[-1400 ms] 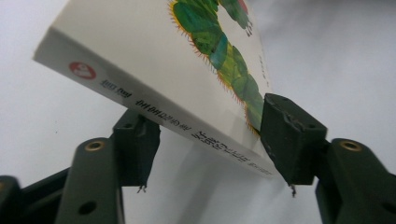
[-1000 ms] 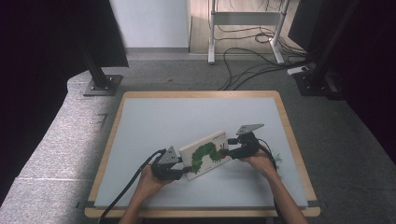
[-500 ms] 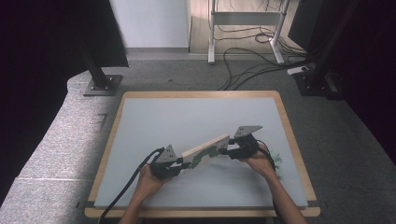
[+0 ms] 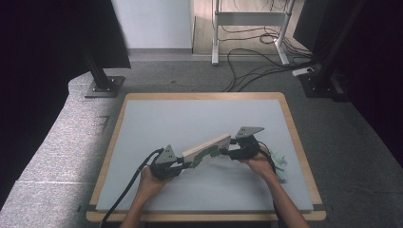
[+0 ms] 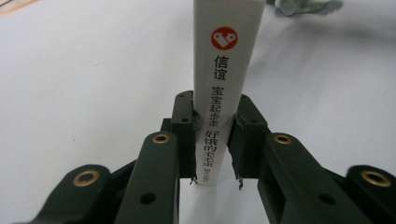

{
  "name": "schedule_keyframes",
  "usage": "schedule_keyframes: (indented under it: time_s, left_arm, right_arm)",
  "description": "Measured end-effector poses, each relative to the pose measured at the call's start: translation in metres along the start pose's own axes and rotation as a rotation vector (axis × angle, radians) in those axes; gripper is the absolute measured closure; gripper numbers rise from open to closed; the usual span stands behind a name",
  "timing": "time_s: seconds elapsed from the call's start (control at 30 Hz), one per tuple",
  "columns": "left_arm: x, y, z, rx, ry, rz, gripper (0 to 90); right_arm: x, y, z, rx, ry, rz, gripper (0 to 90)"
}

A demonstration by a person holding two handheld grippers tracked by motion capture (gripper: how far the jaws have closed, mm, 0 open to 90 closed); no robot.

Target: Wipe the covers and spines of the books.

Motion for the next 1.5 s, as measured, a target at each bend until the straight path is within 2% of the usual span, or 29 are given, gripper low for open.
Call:
schedule_keyframes:
  time_s: [0.17, 0.27, 0.3, 0.53, 0.67, 0.8, 0.97, 1.27, 1.4, 1.5]
  left_arm:
    - [0.001, 0.000, 0.000, -0.001, 0.005, -0.017, 74.3]
    - [0.000, 0.000, 0.000, -0.002, 0.005, -0.008, 74.4]
    - [-0.001, -0.001, 0.000, 0.003, 0.000, 0.001, 74.4]
    - [-0.002, -0.001, 0.000, 0.004, -0.004, 0.006, 74.5]
    - [-0.002, -0.001, 0.000, 0.007, -0.004, 0.008, 74.6]
    - [-0.002, -0.002, 0.000, 0.008, -0.008, 0.009, 74.7]
    - [-0.002, -0.002, 0.000, 0.010, -0.008, 0.012, 74.8]
    - [-0.002, -0.002, 0.000, 0.012, -0.011, 0.015, 74.8]
    - [-0.002, -0.002, 0.000, 0.012, -0.011, 0.015, 74.8]
    - [-0.002, -0.002, 0.000, 0.012, -0.012, 0.017, 74.8]
  right_arm:
    - [-0.003, 0.004, 0.002, 0.005, -0.005, -0.008, 38.1]
    - [-0.005, 0.005, 0.004, -0.011, -0.024, 0.011, 36.4]
    - [-0.007, 0.006, 0.008, -0.024, -0.043, 0.018, 35.5]
    - [-0.006, 0.007, 0.026, -0.020, -0.040, 0.006, 34.7]
    - [-0.005, 0.004, 0.036, -0.038, -0.046, 0.003, 31.6]
    - [-0.006, -0.001, 0.047, -0.057, -0.079, 0.010, 30.7]
    - [-0.004, -0.009, 0.060, -0.077, -0.123, -0.004, 25.7]
    - [0.005, -0.028, 0.089, -0.099, -0.225, -0.088, 15.5]
    - [0.006, -0.037, 0.100, -0.123, -0.255, -0.100, 12.4]
    - [0.007, -0.045, 0.107, -0.148, -0.282, -0.104, 5.7]
Point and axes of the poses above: each handheld gripper's, and its own axes: z roughly backward along the jaws, y roughly out of its top, x roughly to its right, the point moved 2 cm from there along -z, roughly forward along the jaws, and after that the axes turned 1 degree about z, right-handed, at the moved point
